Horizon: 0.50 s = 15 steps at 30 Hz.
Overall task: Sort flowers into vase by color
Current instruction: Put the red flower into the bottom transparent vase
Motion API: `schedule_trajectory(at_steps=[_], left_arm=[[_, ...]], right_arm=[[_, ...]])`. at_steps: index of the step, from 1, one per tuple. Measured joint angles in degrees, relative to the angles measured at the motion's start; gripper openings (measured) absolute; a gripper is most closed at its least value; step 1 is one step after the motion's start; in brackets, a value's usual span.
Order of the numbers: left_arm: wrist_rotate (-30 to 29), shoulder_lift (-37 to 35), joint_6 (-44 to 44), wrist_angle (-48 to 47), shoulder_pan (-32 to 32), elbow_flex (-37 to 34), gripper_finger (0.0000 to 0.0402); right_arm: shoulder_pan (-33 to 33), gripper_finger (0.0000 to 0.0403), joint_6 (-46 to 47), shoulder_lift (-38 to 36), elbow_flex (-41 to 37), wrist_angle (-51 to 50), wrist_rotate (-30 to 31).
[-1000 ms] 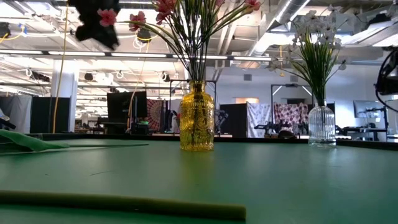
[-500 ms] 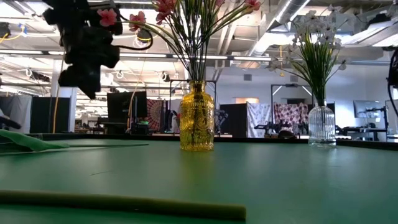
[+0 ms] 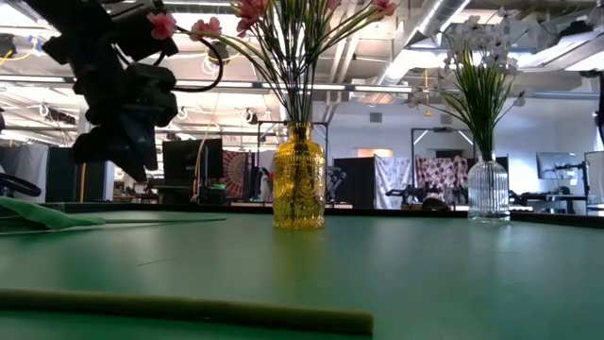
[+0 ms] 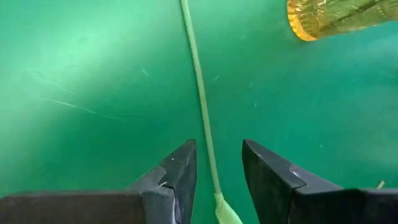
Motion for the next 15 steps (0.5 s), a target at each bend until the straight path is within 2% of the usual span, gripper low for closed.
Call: schedule_trajectory(at_steps=[4,12,15], left_arm=[[-4.95,0.00,-1.94,4.42,-4.06,-2.12,0.0116],[-18.11,0.41,-6.67,6.47,-14.83,-4.29,0.0116],[-20.25,2.55,-7.51,10.11,-17.85,-4.29,0.0116]], right_arm=[[-0.74,0.0142,0.00,0.00,0.00,-0.35,0.01],[-1.83,0.0141,0.00,-0.01,0.00,-1.61,0.00],[-1.83,0.0141,0.00,0.02,-0.02,-1.67,0.01]])
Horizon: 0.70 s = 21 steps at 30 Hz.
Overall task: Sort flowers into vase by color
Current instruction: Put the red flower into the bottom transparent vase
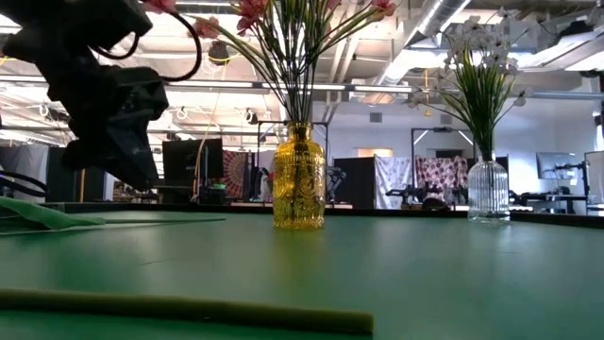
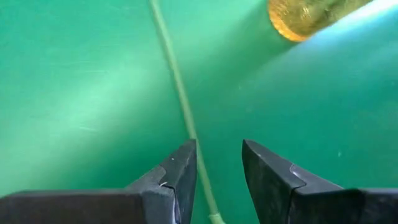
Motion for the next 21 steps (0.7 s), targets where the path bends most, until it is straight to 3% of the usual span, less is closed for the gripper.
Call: schedule_trajectory(at_steps=[9,18,21], left_arm=[[-3.52,10.63,-1.49,3.09,-4.62,0.00,0.0116],[-5.35,15.88,-1.97,5.45,-8.18,0.33,0.0115],[-6.01,16.64,-1.98,5.09,-8.95,0.34,0.0097]], right_arm=[[0.02,0.0141,1.41,-0.01,0.00,0.06,-0.01],[0.02,0.0141,1.92,0.00,0.00,0.01,-0.01],[0.02,0.0141,1.92,0.00,0.00,-0.03,-0.01]])
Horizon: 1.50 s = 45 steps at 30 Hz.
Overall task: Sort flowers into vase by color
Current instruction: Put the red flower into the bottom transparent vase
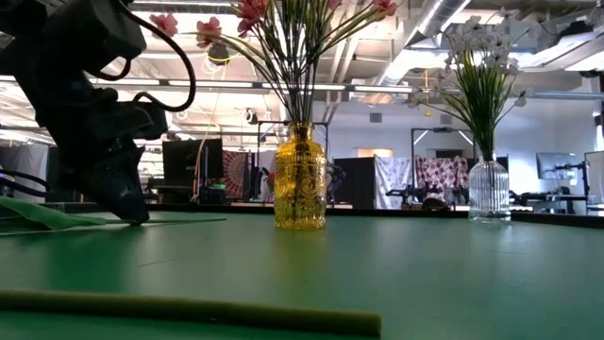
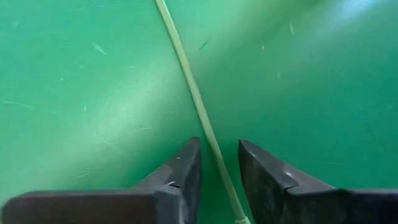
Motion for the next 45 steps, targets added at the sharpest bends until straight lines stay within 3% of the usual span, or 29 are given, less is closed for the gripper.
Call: schedule_trajectory(at_steps=[6,12,15,24,30,36,41,45], left_arm=[[-1.27,-0.29,2.14,-4.41,-0.31,1.52,0.0011],[-1.69,-3.31,5.57,-13.87,1.66,4.80,0.0001],[-6.20,-8.11,8.71,-21.92,3.12,8.34,0.0000],[-22.63,-26.74,14.29,-57.94,10.59,22.40,0.0000],[-27.08,-34.61,13.03,-72.55,18.39,31.44,0.0000],[-26.38,-37.79,13.53,-68.68,23.80,40.15,0.0000],[-24.01,-38.07,20.74,-53.17,24.52,47.36,0.0000],[-22.16,-36.71,28.99,-37.53,24.52,52.51,0.0000]], right_arm=[[0.00,0.0141,0.02,0.00,0.00,-0.14,0.00],[0.00,0.0141,0.04,0.00,-0.02,-0.56,0.00],[0.00,0.0141,0.04,-0.02,-0.04,-0.85,-0.02],[0.00,0.0141,0.04,-0.02,-0.04,-1.22,-0.04],[0.00,0.0141,0.04,-0.02,-0.04,-1.22,-0.07],[0.00,0.0141,0.02,-0.02,-0.04,-1.20,-0.11],[0.00,0.0141,-4.25,1.07,1.23,-1.16,-0.09],[0.00,0.0141,-14.41,4.33,5.21,-1.22,-0.09]])
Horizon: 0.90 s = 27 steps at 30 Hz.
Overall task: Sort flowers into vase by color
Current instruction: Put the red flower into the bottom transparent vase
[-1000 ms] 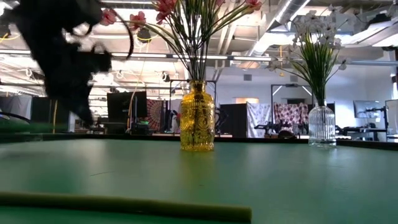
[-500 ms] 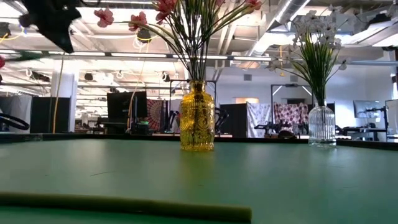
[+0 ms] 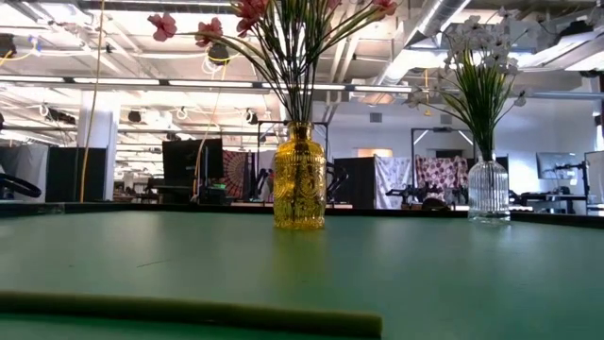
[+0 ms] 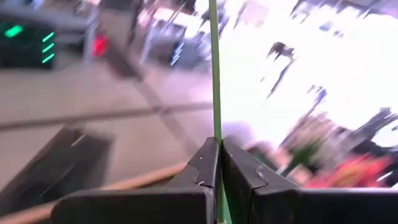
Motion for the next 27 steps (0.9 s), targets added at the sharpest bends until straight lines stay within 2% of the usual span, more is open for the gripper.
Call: schedule_trajectory(at_steps=[8,12,17,23,27], left_arm=[[6.39,6.16,11.50,28.78,0.02,10.16,0.0000],[9.30,11.83,12.44,40.08,0.02,13.88,0.0000],[13.44,21.57,7.66,42.41,0.29,19.48,0.0000],[31.90,33.91,-4.78,42.38,3.38,27.05,0.0000],[39.69,41.20,-12.10,42.48,4.71,31.10,0.0000]], right_arm=[[0.00,0.0141,-29.04,7.13,9.86,-0.15,0.51],[0.00,0.0141,-45.83,10.23,14.25,-0.17,4.87],[-0.52,0.0141,-61.96,13.56,18.54,-0.05,11.40],[-5.44,0.0141,-72.52,16.68,20.27,-0.21,15.22],[-10.37,0.0141,-81.97,18.60,20.29,-1.12,15.19]])
